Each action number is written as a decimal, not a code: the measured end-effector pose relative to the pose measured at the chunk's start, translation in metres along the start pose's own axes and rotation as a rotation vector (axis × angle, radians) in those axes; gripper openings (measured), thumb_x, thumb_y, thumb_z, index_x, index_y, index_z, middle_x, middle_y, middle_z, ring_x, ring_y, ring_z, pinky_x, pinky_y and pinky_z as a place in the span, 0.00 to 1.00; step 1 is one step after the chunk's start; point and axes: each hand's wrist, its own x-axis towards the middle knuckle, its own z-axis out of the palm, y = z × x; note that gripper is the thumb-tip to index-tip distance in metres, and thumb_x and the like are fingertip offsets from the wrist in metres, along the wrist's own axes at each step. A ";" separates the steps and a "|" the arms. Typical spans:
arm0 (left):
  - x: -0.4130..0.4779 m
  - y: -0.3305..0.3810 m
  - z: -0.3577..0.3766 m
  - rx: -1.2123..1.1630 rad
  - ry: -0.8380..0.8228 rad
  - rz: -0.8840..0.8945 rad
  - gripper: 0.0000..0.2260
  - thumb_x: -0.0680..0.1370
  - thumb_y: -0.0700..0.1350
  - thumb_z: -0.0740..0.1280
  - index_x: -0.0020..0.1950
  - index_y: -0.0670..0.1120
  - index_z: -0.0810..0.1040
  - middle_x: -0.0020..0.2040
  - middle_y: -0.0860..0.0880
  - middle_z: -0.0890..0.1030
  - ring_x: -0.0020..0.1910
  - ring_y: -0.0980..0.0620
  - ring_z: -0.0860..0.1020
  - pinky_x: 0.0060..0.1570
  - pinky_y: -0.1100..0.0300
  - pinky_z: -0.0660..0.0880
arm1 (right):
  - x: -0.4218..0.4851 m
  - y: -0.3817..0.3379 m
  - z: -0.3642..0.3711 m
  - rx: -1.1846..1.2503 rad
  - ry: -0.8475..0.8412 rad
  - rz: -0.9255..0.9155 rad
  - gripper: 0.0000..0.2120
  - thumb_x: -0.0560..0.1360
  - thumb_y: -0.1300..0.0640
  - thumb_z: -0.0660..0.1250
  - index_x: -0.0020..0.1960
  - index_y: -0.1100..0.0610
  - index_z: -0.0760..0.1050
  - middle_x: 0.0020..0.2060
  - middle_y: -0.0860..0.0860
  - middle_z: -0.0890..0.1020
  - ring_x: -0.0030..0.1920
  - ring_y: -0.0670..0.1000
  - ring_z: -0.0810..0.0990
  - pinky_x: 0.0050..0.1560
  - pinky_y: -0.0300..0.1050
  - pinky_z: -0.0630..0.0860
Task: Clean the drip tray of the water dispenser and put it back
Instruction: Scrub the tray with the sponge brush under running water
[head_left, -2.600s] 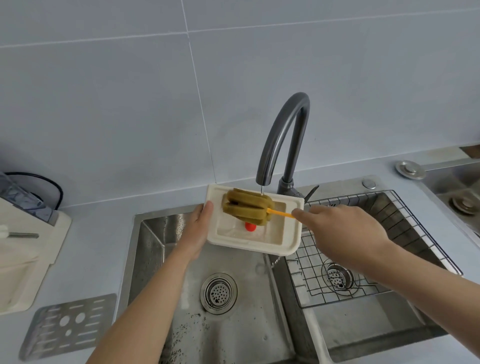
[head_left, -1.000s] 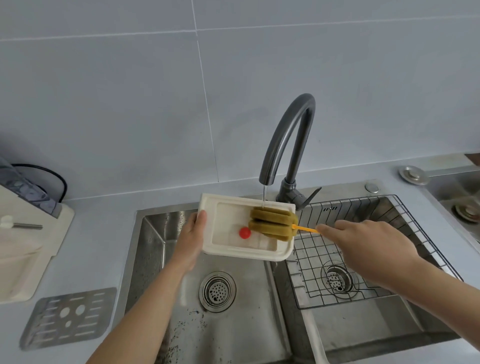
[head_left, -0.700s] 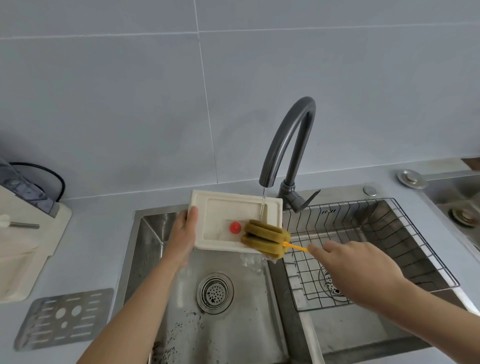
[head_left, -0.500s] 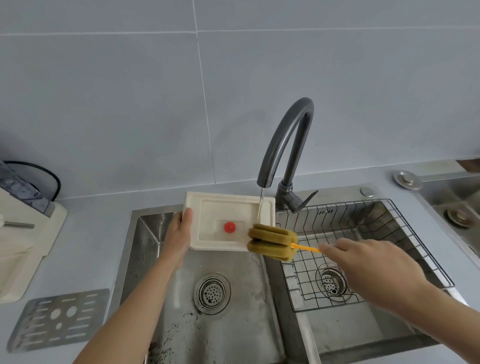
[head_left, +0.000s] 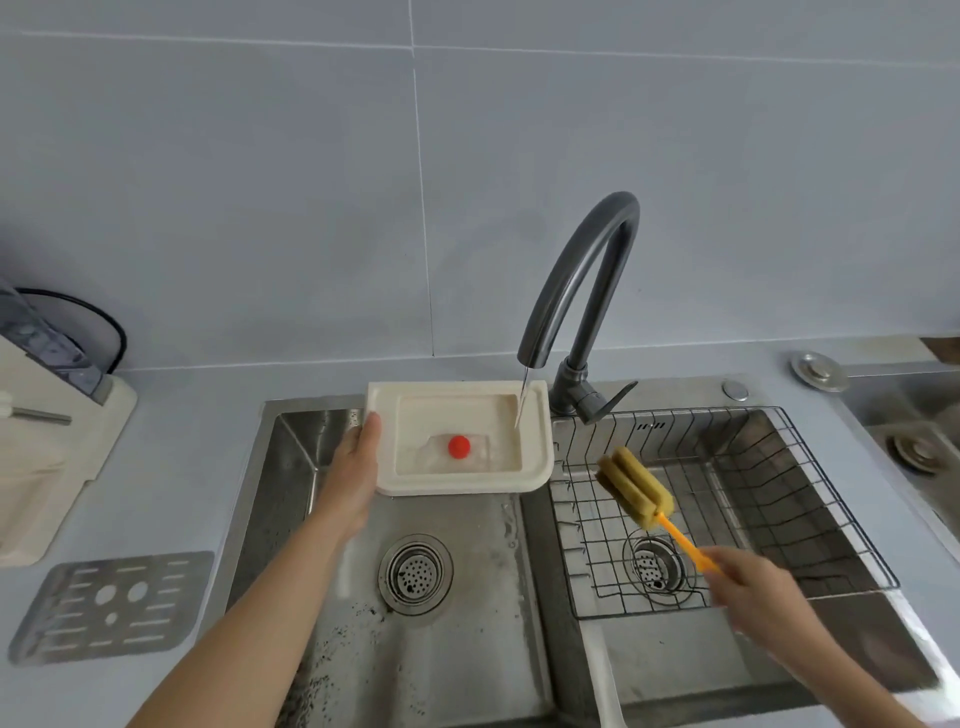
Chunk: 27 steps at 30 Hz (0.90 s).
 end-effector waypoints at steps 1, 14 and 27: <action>-0.001 0.000 0.000 -0.002 0.002 -0.003 0.22 0.78 0.58 0.54 0.68 0.47 0.66 0.63 0.45 0.75 0.61 0.44 0.74 0.64 0.42 0.69 | 0.006 0.003 0.013 0.033 -0.004 0.046 0.10 0.77 0.62 0.60 0.54 0.57 0.77 0.28 0.51 0.77 0.27 0.48 0.73 0.28 0.41 0.68; -0.010 -0.003 -0.004 0.020 -0.020 -0.061 0.21 0.79 0.55 0.53 0.67 0.45 0.68 0.57 0.43 0.78 0.50 0.46 0.78 0.46 0.51 0.75 | 0.057 -0.010 0.091 0.034 -0.048 0.119 0.07 0.78 0.60 0.57 0.49 0.58 0.74 0.40 0.54 0.79 0.29 0.47 0.71 0.28 0.39 0.66; -0.021 0.003 -0.018 0.047 -0.021 -0.131 0.20 0.79 0.55 0.55 0.64 0.44 0.71 0.52 0.44 0.79 0.45 0.48 0.78 0.38 0.55 0.74 | 0.020 -0.122 0.040 0.263 -0.349 -0.495 0.54 0.64 0.58 0.76 0.74 0.58 0.39 0.70 0.41 0.57 0.68 0.32 0.55 0.69 0.30 0.55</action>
